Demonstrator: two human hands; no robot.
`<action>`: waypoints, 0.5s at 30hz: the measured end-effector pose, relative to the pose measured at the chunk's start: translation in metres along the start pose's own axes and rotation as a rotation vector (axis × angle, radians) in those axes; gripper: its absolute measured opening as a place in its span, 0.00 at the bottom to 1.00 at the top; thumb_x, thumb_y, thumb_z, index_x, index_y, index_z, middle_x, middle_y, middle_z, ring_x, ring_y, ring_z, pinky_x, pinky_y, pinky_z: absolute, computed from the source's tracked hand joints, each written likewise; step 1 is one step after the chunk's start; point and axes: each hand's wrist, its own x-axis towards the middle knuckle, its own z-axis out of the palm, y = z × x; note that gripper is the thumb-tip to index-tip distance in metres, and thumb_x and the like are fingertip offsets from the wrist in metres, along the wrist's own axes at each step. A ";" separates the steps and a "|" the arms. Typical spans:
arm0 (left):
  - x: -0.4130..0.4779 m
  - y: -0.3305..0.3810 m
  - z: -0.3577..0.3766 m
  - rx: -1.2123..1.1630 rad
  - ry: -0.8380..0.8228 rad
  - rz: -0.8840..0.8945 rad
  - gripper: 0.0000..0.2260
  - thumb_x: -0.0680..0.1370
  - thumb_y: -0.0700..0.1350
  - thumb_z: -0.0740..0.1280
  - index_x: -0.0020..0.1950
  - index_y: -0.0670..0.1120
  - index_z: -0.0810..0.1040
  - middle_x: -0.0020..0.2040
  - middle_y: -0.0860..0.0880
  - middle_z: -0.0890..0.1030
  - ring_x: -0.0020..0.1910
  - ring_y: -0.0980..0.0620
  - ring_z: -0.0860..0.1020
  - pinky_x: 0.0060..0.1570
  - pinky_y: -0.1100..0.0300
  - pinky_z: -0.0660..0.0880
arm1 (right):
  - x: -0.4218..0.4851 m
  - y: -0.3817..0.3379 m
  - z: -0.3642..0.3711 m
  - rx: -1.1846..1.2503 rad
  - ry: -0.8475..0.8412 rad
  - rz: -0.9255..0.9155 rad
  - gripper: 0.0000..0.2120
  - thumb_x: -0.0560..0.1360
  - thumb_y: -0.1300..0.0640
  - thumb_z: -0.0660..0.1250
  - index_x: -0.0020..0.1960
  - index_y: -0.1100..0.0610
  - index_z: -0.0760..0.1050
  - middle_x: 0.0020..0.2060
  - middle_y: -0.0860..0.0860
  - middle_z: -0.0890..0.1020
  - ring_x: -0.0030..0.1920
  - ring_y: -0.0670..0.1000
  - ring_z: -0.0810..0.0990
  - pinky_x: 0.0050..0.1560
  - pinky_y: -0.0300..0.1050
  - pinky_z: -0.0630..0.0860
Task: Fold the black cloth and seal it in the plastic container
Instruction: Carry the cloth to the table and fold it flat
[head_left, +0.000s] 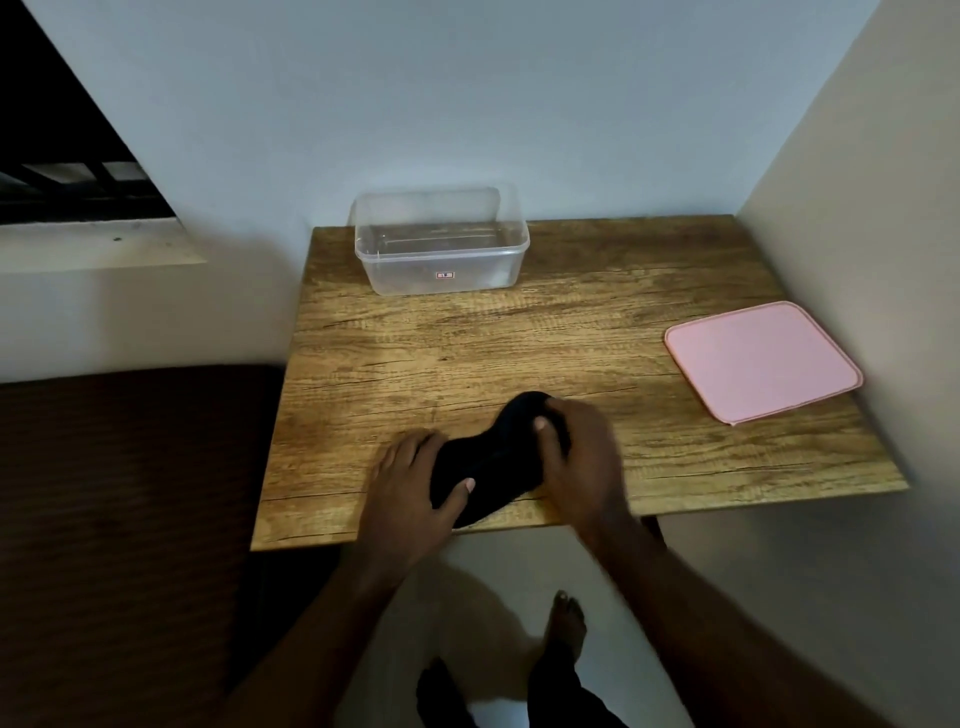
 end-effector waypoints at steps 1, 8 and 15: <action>-0.004 -0.001 0.003 0.015 -0.032 -0.011 0.32 0.74 0.65 0.56 0.74 0.50 0.64 0.74 0.50 0.66 0.74 0.49 0.61 0.73 0.49 0.58 | -0.013 -0.007 0.008 -0.064 -0.104 -0.121 0.18 0.80 0.50 0.61 0.64 0.59 0.76 0.60 0.55 0.80 0.64 0.53 0.74 0.68 0.55 0.68; -0.014 -0.009 0.015 0.141 -0.077 0.039 0.34 0.76 0.65 0.48 0.78 0.48 0.58 0.78 0.53 0.54 0.78 0.52 0.50 0.74 0.56 0.41 | -0.031 -0.019 0.037 -0.341 -0.606 -0.308 0.39 0.77 0.31 0.37 0.80 0.53 0.50 0.80 0.51 0.49 0.79 0.49 0.43 0.77 0.48 0.36; -0.013 -0.009 0.007 0.173 -0.093 -0.025 0.39 0.72 0.74 0.48 0.78 0.55 0.55 0.80 0.53 0.50 0.78 0.55 0.43 0.74 0.56 0.36 | 0.011 0.024 0.002 -0.552 -0.595 -0.161 0.49 0.70 0.26 0.27 0.80 0.57 0.41 0.80 0.53 0.44 0.79 0.49 0.37 0.76 0.47 0.33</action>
